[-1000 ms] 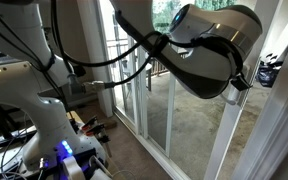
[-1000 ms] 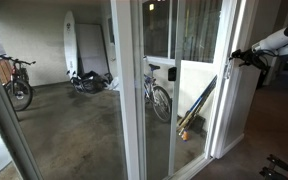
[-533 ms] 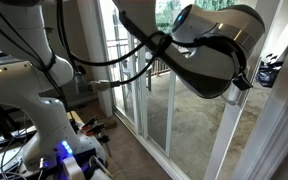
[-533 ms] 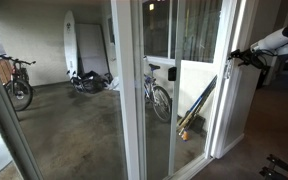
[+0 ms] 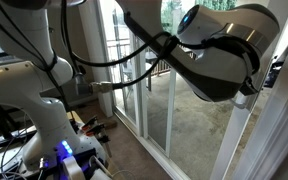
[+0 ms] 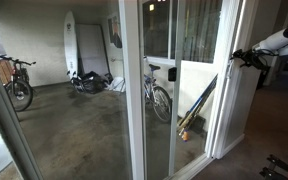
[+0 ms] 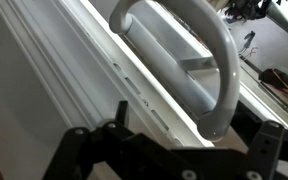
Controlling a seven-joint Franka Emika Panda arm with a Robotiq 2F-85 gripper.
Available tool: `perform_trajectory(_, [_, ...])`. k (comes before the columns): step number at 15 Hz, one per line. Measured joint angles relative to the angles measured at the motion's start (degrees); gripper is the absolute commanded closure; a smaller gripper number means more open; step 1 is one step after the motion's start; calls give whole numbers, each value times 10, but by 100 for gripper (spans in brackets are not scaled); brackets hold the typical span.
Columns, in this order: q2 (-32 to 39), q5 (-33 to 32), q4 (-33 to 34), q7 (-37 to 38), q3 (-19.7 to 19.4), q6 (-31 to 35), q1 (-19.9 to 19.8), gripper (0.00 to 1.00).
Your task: Slide the glass door to the right
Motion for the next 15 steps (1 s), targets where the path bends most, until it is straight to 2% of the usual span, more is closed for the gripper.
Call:
perform_trajectory(3, [15, 0, 16, 44, 2, -3, -6, 0])
perform_trajectory(4, [21, 0, 17, 59, 16, -6, -19, 0])
perform_trajectory(7, [29, -12, -15, 50, 95, -16, -86, 0])
perform_trajectory(10, [28, -49, -91, 26, 184, -20, -152, 0])
perform_trajectory(13, [28, -74, -155, 20, 236, -26, -195, 0])
perform_trajectory(15, [29, -79, -184, 20, 251, -26, -219, 0])
